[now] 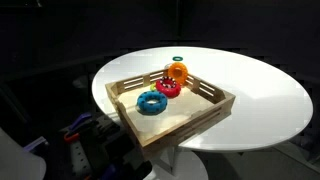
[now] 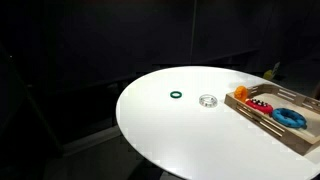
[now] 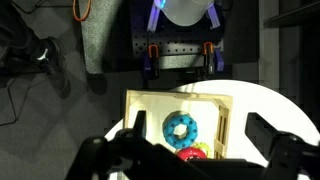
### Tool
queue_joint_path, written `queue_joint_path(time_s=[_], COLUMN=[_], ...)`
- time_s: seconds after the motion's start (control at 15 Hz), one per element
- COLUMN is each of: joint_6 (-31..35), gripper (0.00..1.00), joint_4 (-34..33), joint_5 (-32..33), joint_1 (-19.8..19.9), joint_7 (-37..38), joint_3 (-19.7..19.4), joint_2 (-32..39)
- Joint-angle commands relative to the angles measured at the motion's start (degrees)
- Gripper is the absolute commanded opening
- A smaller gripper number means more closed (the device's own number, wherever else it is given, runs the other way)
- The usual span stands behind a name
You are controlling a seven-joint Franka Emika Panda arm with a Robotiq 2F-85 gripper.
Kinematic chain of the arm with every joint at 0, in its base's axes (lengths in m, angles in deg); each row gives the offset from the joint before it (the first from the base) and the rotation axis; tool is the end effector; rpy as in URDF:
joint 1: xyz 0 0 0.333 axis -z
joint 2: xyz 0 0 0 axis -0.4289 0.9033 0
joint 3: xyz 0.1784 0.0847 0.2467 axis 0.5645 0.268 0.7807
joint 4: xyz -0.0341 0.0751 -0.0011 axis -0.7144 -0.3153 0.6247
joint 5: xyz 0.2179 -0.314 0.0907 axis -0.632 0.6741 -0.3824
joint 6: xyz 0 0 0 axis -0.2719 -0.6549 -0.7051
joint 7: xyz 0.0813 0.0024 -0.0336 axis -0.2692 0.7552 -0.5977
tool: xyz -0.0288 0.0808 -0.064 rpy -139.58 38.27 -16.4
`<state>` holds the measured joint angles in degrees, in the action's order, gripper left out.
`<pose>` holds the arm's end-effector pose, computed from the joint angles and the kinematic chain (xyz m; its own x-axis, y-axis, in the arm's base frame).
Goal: Put the white circular object on the wooden tray
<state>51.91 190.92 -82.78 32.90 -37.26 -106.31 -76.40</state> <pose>0.2788 -0.1690 0.5667 0.9681 -0.0707 -0.2405 -0.1131 -0.9794 -0.1675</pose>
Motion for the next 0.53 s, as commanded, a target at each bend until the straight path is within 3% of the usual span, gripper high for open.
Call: queue_joint_path(time_s=[0.0, 0.47], joint_6=[-0.07, 0.81], gripper=[1.00, 1.00], joint_4=[-0.15, -0.26], joint_5=[-0.17, 0.14], joint_1=[0.51, 0.61], joint_7=[-0.28, 2.00], joint_3=[0.34, 1.75], joint_2=[0.14, 1.13])
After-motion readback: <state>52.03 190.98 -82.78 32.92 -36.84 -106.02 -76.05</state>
